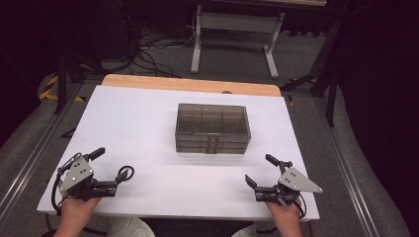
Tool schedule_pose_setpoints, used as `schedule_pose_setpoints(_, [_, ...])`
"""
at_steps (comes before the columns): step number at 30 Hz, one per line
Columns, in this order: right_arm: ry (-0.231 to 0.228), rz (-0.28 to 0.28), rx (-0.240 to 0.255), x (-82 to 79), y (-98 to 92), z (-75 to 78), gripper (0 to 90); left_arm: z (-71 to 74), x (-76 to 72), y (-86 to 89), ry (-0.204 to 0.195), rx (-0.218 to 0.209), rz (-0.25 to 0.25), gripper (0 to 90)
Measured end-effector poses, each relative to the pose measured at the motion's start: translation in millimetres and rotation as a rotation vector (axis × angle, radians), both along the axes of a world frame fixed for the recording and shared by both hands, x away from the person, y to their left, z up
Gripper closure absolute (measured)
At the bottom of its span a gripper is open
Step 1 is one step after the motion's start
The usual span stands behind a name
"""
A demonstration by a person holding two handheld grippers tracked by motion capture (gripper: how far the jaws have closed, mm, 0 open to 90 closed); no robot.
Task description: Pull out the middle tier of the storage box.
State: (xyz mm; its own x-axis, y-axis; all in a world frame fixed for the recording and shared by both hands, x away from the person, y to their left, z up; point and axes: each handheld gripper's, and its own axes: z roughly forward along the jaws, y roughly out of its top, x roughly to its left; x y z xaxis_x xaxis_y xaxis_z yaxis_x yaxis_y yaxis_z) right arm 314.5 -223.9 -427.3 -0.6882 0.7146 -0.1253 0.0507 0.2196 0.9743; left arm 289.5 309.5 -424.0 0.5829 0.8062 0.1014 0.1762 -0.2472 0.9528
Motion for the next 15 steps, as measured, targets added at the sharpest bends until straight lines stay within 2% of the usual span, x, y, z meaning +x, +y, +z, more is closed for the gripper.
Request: schedule_pose_setpoints(15, [-0.008, 0.004, -0.017, -1.7, 1.4, 0.2, 6.8, 0.4, -0.1, -0.2, -0.001, -0.001, -0.006, 1.8])
